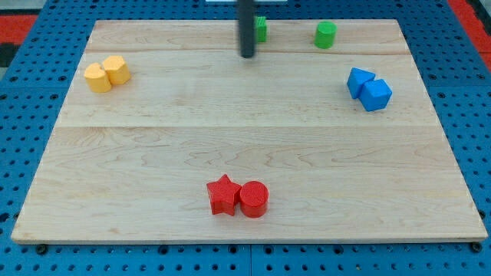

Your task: Push the green circle into the green star

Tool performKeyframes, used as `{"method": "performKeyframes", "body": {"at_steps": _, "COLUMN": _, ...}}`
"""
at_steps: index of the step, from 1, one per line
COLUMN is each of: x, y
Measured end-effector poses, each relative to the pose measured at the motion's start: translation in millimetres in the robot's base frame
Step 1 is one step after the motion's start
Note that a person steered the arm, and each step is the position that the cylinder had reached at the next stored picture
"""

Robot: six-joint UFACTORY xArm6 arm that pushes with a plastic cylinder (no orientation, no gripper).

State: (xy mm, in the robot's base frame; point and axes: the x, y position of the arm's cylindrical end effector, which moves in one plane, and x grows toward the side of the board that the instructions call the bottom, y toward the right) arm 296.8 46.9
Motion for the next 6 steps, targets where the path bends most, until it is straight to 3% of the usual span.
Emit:
{"method": "performKeyframes", "body": {"at_steps": 1, "x": 8.3, "y": 118.3}}
{"method": "performKeyframes", "body": {"at_steps": 2, "x": -21.6, "y": 167.5}}
{"method": "performKeyframes", "body": {"at_steps": 3, "x": -75.2, "y": 161.7}}
{"method": "performKeyframes", "body": {"at_steps": 5, "x": -86.1, "y": 102.5}}
{"method": "performKeyframes", "body": {"at_steps": 6, "x": -74.0, "y": 153.6}}
